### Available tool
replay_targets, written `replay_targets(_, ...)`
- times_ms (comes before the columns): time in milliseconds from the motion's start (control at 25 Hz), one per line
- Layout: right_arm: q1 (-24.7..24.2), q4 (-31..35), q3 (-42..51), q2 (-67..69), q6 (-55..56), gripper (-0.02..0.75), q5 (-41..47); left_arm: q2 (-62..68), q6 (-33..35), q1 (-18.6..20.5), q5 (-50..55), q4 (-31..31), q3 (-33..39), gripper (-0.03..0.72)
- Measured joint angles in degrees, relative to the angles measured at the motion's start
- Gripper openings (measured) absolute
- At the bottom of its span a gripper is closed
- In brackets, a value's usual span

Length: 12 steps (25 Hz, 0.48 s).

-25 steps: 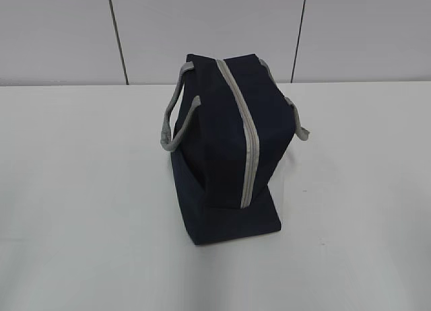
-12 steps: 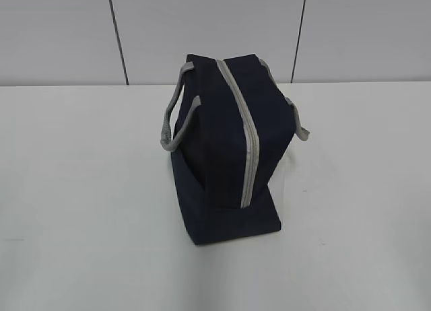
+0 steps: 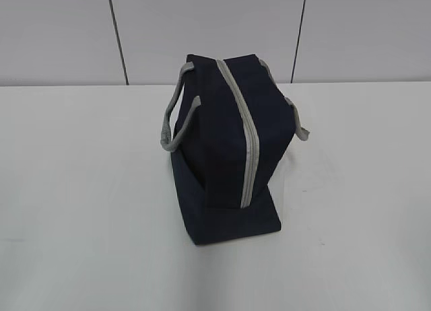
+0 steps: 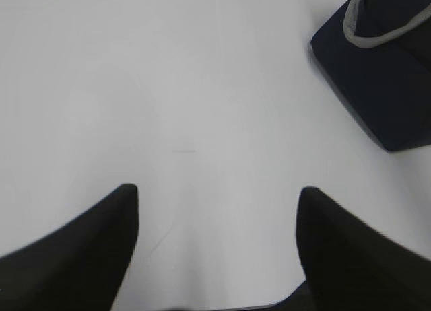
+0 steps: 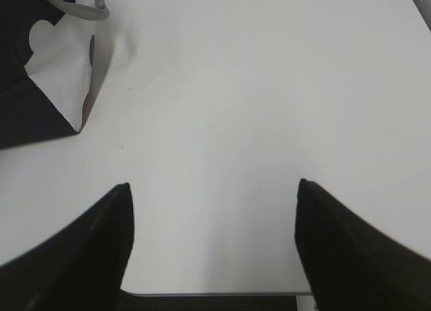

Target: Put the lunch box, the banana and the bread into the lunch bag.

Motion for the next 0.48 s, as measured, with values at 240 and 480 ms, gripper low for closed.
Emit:
replay_targets(240, 0.0, 1.88, 0.0, 0.0, 1.32, 0.569, -0.93, 0.0, 0.0, 0.0, 0.02, -0.04, 0.0, 0.498)
replay_targets(480, -0.11, 2.64, 0.0, 0.0, 1.9, 0.569, -1.29, 0.0, 0.0, 0.0, 0.06, -0.06, 0.0, 0.498)
